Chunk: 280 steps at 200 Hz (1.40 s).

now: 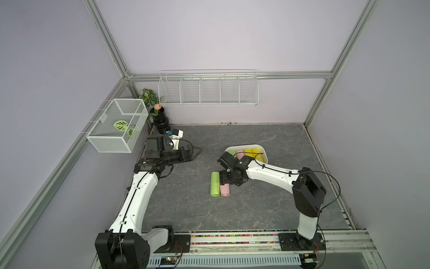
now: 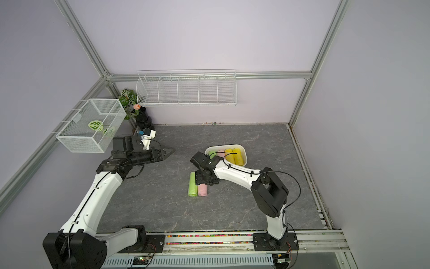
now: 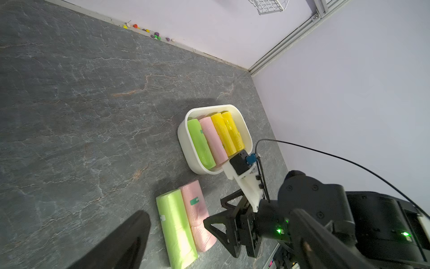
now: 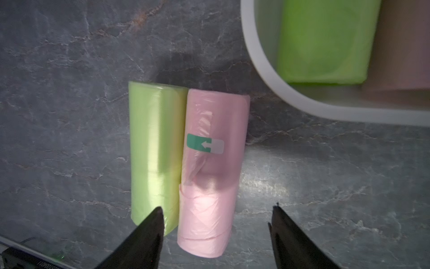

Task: Put the roll of trash bags into the storage box
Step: Pick up the roll of trash bags from the center of the board.

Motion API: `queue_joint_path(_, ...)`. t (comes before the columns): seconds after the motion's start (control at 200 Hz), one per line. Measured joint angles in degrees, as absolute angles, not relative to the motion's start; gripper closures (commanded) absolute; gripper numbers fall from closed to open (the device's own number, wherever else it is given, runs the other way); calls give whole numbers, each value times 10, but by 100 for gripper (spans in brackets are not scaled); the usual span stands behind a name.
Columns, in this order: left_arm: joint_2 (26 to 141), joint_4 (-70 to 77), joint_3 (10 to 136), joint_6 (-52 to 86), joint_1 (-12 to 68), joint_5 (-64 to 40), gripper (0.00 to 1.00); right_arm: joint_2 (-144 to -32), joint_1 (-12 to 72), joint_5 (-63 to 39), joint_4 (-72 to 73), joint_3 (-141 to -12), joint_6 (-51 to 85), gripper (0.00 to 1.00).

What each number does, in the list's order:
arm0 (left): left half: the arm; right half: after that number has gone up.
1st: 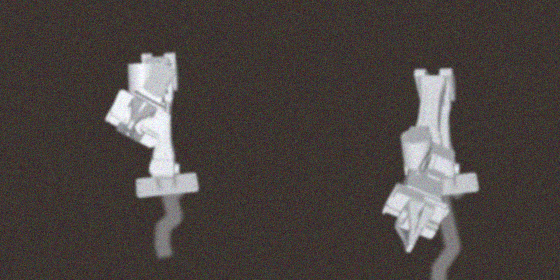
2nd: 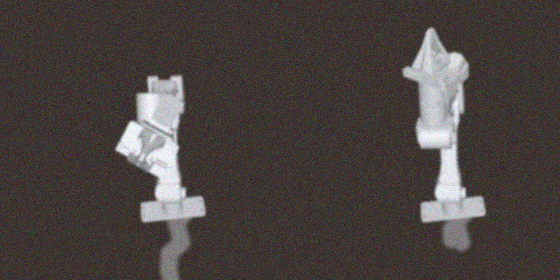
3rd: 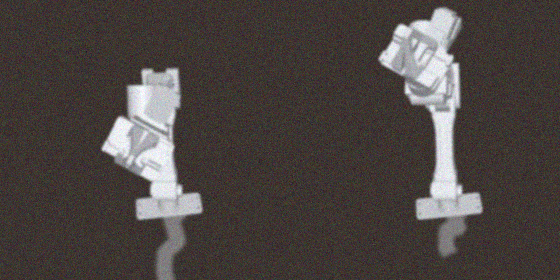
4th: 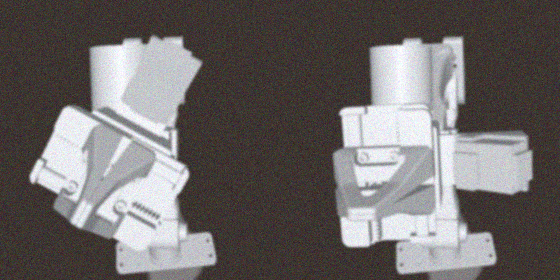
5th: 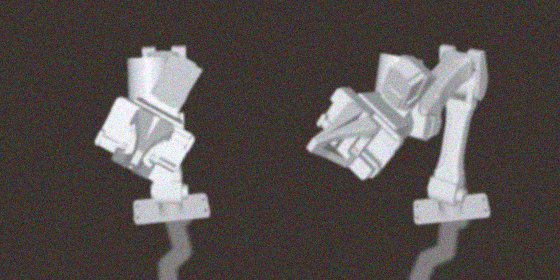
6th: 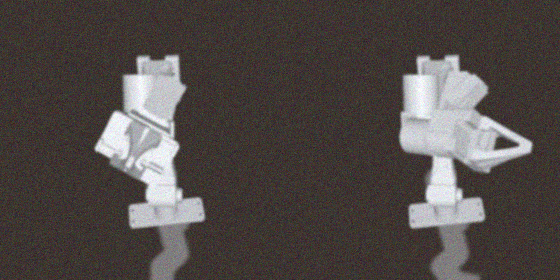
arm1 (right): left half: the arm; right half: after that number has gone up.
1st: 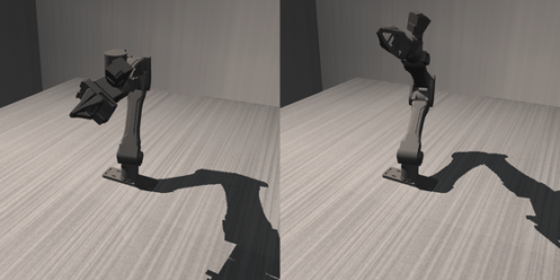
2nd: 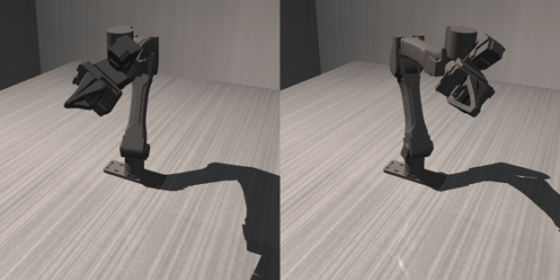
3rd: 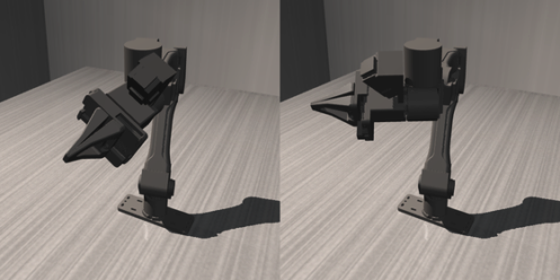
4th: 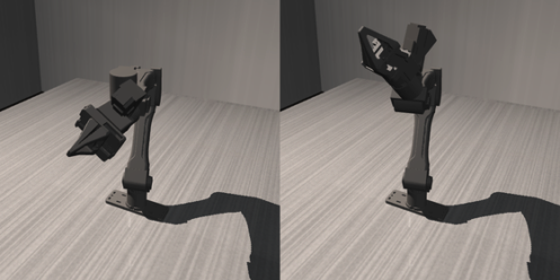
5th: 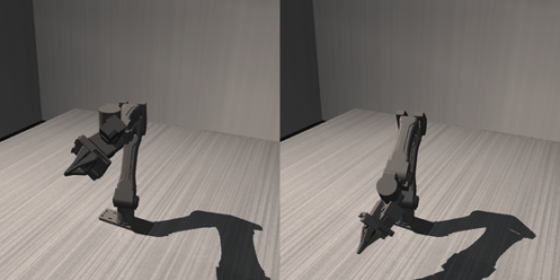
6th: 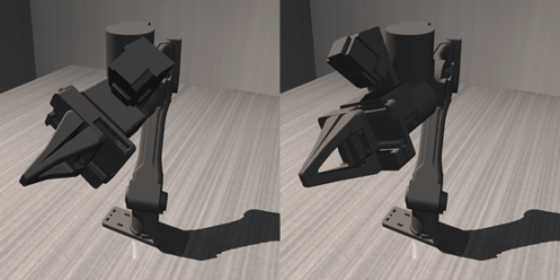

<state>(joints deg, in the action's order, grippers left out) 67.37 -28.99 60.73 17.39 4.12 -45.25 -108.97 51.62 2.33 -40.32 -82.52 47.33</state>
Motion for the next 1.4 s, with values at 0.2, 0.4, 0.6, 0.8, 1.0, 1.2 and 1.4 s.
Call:
queue_joint_path(0.2, 674, -289, 605, 174, 41, -453, 1, -1118, 519, 16, -399, -828, 474, 30)
queue_joint_path(0.4, 673, -289, 605, 174, 41, -453, 1, -1153, 521, 12, -395, -844, 476, 42)
queue_joint_path(0.6, 673, -289, 605, 174, 41, -453, 1, -1164, 522, 12, -395, -855, 475, 45)
queue_joint_path(0.8, 673, -289, 605, 174, 41, -453, 1, -1168, 522, 12, -396, -860, 475, 46)
queue_joint_path(1.0, 673, -289, 604, 174, 41, -453, 1, -1173, 522, 12, -396, -868, 472, 56)
queue_joint_path(1.2, 673, -289, 604, 174, 41, -453, 1, -1172, 524, 18, -397, -868, 468, 64)
queue_joint_path(1.4, 673, -289, 604, 174, 41, -453, 1, -1156, 527, 44, -431, -867, 460, 66)
